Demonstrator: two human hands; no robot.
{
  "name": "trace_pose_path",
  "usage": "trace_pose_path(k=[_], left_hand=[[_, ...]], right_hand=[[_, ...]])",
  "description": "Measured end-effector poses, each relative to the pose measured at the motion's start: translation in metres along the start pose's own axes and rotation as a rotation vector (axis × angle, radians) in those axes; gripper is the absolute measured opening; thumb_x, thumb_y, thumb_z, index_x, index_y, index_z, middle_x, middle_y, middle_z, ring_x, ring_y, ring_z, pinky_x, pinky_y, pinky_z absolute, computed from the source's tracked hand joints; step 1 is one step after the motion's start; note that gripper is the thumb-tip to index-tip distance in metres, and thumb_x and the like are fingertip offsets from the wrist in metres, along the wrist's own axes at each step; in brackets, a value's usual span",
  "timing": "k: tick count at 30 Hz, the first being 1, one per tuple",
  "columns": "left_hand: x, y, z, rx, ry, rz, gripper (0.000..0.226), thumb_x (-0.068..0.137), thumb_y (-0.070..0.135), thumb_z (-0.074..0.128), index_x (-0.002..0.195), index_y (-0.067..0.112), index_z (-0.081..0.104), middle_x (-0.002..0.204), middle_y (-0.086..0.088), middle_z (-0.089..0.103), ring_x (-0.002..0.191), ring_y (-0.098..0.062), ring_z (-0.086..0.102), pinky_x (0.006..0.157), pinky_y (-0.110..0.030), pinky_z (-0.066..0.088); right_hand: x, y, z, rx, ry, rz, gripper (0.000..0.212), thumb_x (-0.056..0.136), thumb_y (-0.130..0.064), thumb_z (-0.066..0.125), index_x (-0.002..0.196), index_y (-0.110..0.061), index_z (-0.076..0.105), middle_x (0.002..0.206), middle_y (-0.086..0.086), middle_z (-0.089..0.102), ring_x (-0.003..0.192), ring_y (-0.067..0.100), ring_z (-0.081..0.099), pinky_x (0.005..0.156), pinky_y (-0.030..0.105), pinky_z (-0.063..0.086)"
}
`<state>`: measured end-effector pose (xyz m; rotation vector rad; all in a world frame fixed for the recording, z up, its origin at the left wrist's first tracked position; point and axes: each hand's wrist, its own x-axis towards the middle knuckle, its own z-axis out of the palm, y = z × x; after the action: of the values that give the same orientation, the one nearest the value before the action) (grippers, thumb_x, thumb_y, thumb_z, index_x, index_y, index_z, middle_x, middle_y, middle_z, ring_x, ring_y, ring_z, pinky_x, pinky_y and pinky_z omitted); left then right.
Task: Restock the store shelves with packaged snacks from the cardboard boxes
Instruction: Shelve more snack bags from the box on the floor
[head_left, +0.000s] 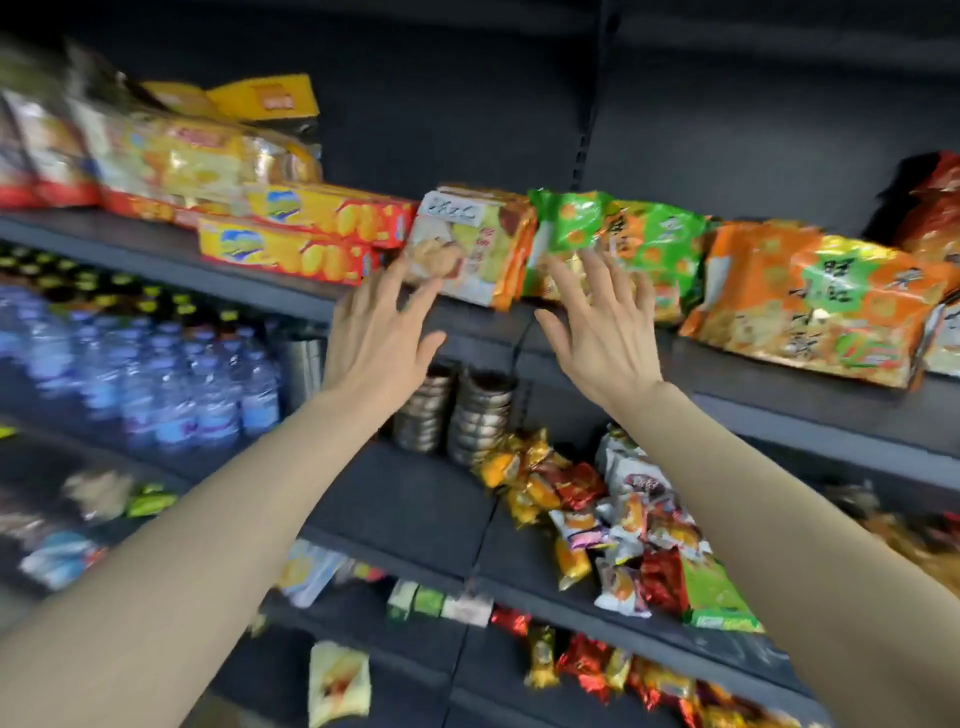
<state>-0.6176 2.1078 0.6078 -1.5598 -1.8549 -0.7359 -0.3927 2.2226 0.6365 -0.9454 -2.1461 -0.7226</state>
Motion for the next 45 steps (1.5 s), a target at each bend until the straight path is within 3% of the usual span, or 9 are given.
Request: trace_pose_path(k=[11, 15, 19, 27, 30, 35, 38, 41, 45], left_hand=[[-0.227, -0.209, -0.048, 0.165, -0.184, -0.342, 0.055, 0.088, 0.034, 0.066, 0.139, 0.02, 0.05, 0.144, -0.014, 0.045, 0.126, -0.039, 0.047, 0.093, -0.053, 0.044], [-0.32, -0.268, -0.049, 0.145, -0.197, -0.51, 0.052, 0.085, 0.034, 0.06, 0.135, 0.021, 0.05, 0.139, -0.013, 0.051, 0.122, -0.039, 0.051, 0.095, -0.053, 0.046], [-0.426, -0.306, -0.041, 0.161, -0.299, -0.745, 0.05, 0.088, 0.035, 0.059, 0.135, 0.019, 0.053, 0.136, -0.011, 0.054, 0.118, -0.038, 0.053, 0.093, -0.049, 0.045], [-0.632, -0.309, -0.008, 0.183, -0.48, -1.231, 0.043, 0.094, 0.03, 0.063, 0.133, 0.014, 0.056, 0.137, -0.014, 0.054, 0.119, -0.039, 0.053, 0.093, -0.052, 0.048], [-0.701, -0.295, 0.021, 0.144, -0.564, -1.329, 0.045, 0.093, 0.029, 0.064, 0.136, 0.018, 0.054, 0.138, -0.012, 0.054, 0.121, -0.036, 0.054, 0.091, -0.05, 0.051], [-0.795, -0.27, 0.086, 0.078, -0.688, -1.49, 0.049, 0.088, 0.027, 0.07, 0.134, 0.016, 0.057, 0.136, -0.01, 0.056, 0.122, -0.034, 0.055, 0.093, -0.047, 0.051], [-0.836, -0.265, 0.119, 0.066, -0.742, -1.549, 0.053, 0.089, 0.03, 0.07, 0.137, 0.018, 0.054, 0.138, -0.008, 0.054, 0.126, -0.032, 0.052, 0.095, -0.046, 0.052], [-0.871, -0.272, 0.147, 0.07, -0.772, -1.622, 0.056, 0.089, 0.031, 0.07, 0.141, 0.019, 0.05, 0.142, -0.008, 0.051, 0.132, -0.03, 0.047, 0.098, -0.045, 0.051], [-0.917, -0.292, 0.175, 0.089, -0.785, -1.686, 0.064, 0.09, 0.031, 0.071, 0.146, 0.019, 0.043, 0.145, -0.009, 0.048, 0.133, -0.032, 0.046, 0.097, -0.047, 0.052]], right_hand=[[-0.061, -0.301, 0.062, 0.34, -0.106, -0.242, 0.05, 0.102, -0.041, 0.043, 0.146, -0.017, 0.047, 0.141, 0.018, 0.051, 0.131, 0.038, 0.047, 0.104, 0.056, 0.036], [-0.107, -0.391, 0.098, 0.454, -0.214, -0.347, 0.051, 0.106, -0.042, 0.037, 0.148, -0.016, 0.045, 0.143, 0.019, 0.05, 0.127, 0.038, 0.05, 0.103, 0.054, 0.038], [-0.16, -0.467, 0.142, 0.552, -0.345, -0.476, 0.055, 0.104, -0.042, 0.042, 0.154, -0.018, 0.038, 0.148, 0.019, 0.046, 0.12, 0.04, 0.055, 0.098, 0.051, 0.044], [-0.282, -0.59, 0.236, 0.753, -0.712, -0.654, 0.056, 0.103, -0.043, 0.04, 0.154, -0.019, 0.034, 0.15, 0.017, 0.043, 0.13, 0.036, 0.048, 0.104, 0.049, 0.043], [-0.341, -0.62, 0.275, 0.803, -0.855, -0.674, 0.058, 0.102, -0.042, 0.041, 0.154, -0.019, 0.032, 0.151, 0.015, 0.043, 0.137, 0.035, 0.045, 0.107, 0.05, 0.043], [-0.442, -0.652, 0.344, 0.731, -1.073, -0.78, 0.074, 0.095, -0.034, 0.064, 0.157, -0.021, 0.026, 0.151, 0.013, 0.043, 0.136, 0.031, 0.045, 0.107, 0.048, 0.046], [-0.49, -0.669, 0.376, 0.678, -1.2, -0.819, 0.077, 0.094, -0.034, 0.065, 0.157, -0.024, 0.022, 0.154, 0.012, 0.039, 0.138, 0.031, 0.042, 0.106, 0.049, 0.046], [-0.528, -0.693, 0.4, 0.661, -1.253, -0.872, 0.076, 0.094, -0.032, 0.066, 0.156, -0.024, 0.023, 0.153, 0.011, 0.037, 0.136, 0.03, 0.044, 0.102, 0.047, 0.049], [-0.566, -0.734, 0.425, 0.646, -1.282, -0.957, 0.077, 0.097, -0.036, 0.062, 0.158, -0.028, 0.016, 0.159, 0.012, 0.029, 0.144, 0.031, 0.034, 0.111, 0.046, 0.04]])
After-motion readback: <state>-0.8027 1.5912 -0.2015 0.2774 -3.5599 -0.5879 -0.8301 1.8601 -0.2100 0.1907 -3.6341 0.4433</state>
